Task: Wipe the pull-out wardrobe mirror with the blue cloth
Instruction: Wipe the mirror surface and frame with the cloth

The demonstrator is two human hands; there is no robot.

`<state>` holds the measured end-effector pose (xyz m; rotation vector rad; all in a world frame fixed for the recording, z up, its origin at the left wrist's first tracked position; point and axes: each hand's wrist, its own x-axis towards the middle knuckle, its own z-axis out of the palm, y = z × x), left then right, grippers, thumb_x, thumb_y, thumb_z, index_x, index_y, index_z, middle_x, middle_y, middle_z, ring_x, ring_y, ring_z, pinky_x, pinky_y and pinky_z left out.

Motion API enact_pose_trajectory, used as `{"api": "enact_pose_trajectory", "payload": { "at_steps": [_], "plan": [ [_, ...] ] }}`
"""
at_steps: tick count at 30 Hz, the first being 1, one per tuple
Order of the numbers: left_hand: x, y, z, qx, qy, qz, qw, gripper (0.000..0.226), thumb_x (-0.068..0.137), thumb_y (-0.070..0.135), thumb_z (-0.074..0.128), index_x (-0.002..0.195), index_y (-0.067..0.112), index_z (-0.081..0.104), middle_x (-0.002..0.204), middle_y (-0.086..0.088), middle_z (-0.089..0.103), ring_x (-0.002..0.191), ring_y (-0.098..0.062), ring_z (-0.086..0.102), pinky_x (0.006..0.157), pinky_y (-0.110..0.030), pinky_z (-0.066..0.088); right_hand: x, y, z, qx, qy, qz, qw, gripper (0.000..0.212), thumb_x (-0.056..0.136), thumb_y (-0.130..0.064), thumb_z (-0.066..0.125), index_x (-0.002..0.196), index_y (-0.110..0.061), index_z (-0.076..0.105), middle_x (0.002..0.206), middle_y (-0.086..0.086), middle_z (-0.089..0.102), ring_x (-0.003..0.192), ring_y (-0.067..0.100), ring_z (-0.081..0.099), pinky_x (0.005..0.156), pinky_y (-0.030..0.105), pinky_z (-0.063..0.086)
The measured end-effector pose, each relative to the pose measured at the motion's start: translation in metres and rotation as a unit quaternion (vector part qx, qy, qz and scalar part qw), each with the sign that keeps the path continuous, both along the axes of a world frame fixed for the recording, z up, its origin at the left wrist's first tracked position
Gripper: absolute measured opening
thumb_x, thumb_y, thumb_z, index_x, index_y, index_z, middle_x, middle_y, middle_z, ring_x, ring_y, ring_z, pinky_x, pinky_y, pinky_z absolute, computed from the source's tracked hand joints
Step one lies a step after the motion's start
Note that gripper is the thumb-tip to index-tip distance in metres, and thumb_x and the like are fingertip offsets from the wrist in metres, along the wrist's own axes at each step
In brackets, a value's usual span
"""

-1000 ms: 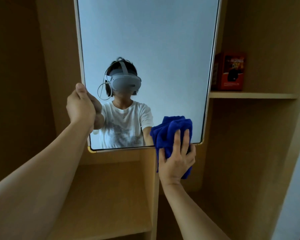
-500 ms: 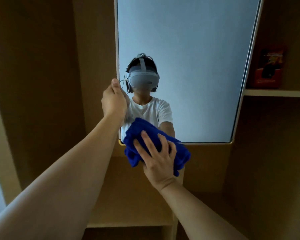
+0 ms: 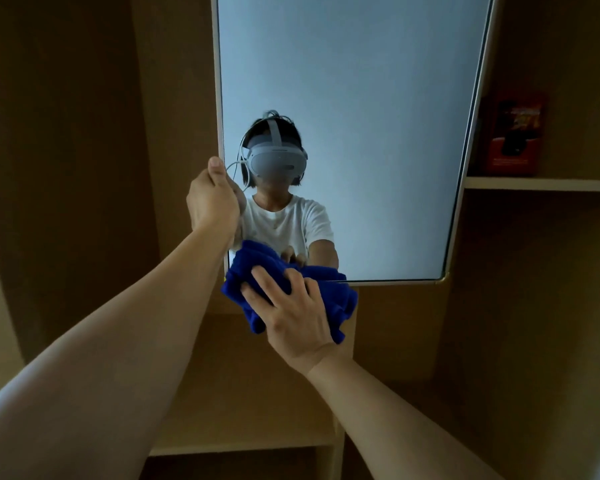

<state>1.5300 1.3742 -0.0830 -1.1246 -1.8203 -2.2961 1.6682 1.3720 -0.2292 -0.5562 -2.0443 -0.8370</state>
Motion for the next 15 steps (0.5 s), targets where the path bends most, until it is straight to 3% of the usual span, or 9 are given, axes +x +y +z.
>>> {"api": "enact_pose_trajectory", "payload": {
  "at_steps": [5,10,15],
  "plan": [
    [-0.003,0.000,0.001,-0.006,0.006,0.007,1.000,0.043,0.098,0.051,0.028,0.069,0.027,0.050,0.074,0.005,0.057,0.073,-0.009,0.058,0.065,-0.028,0.044,0.029,0.014,-0.004,0.000,0.030,-0.024,0.999,0.042,0.082,-0.019,0.050,0.123,-0.026,0.057,0.135,-0.001,0.041,0.104,0.030,0.046,0.076,0.040,0.041],
    [-0.001,0.001,-0.001,0.004,0.000,0.012,1.000,0.045,0.097,0.051,0.029,0.065,0.026,0.047,0.067,0.007,0.055,0.062,-0.006,0.054,0.053,-0.023,0.036,0.064,0.029,-0.008,0.028,0.064,-0.061,0.996,0.047,0.074,-0.019,0.065,0.120,-0.027,0.064,0.132,-0.001,0.040,0.105,0.030,0.046,0.076,0.040,0.044],
    [-0.001,0.000,-0.001,0.005,0.005,0.016,1.000,0.043,0.098,0.051,0.028,0.069,0.028,0.049,0.074,0.007,0.056,0.069,-0.006,0.054,0.056,-0.023,0.037,0.089,0.040,-0.016,0.043,0.096,-0.089,0.991,0.054,0.066,-0.019,0.072,0.120,-0.024,0.063,0.128,0.002,0.043,0.104,0.031,0.045,0.076,0.042,0.046]
  ]
}}
